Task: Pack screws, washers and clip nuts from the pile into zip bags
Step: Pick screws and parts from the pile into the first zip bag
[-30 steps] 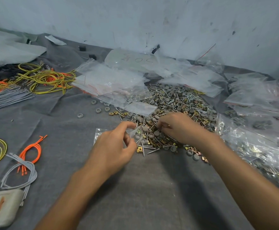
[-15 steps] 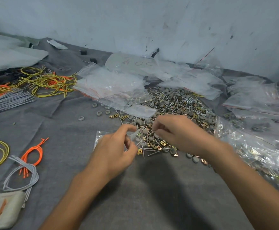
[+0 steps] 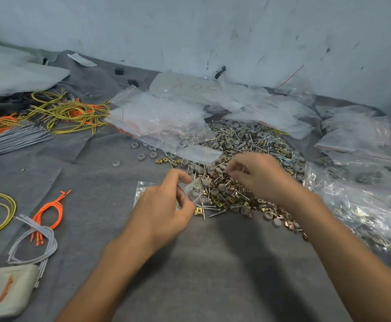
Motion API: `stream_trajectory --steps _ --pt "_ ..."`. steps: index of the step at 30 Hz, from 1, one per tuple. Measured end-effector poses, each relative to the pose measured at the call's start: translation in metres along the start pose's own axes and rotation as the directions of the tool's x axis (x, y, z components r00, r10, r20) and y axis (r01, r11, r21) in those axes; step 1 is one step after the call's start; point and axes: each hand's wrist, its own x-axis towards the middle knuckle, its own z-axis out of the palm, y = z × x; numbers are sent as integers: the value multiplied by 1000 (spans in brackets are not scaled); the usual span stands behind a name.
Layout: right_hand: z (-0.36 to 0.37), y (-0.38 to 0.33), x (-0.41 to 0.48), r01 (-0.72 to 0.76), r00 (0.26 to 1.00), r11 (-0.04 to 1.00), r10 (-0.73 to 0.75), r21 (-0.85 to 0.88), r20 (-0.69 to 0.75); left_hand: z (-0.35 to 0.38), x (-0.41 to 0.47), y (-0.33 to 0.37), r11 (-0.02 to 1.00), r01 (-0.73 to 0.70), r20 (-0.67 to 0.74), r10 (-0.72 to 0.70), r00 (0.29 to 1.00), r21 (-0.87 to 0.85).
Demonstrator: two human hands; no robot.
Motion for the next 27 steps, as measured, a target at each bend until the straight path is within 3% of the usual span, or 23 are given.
stream_trajectory --steps 4,16,27 --pt "13 10 3 -42 982 988 69 -152 176 0 1 -1 1000 0 10 0 1000 5" --pt "4 10 4 -19 962 984 67 -178 265 1 0 -3 1000 4 16 -4 1000 -12" --pt "6 8 4 81 955 925 35 -372 294 2 0 -4 1000 -13 12 13 1000 0"
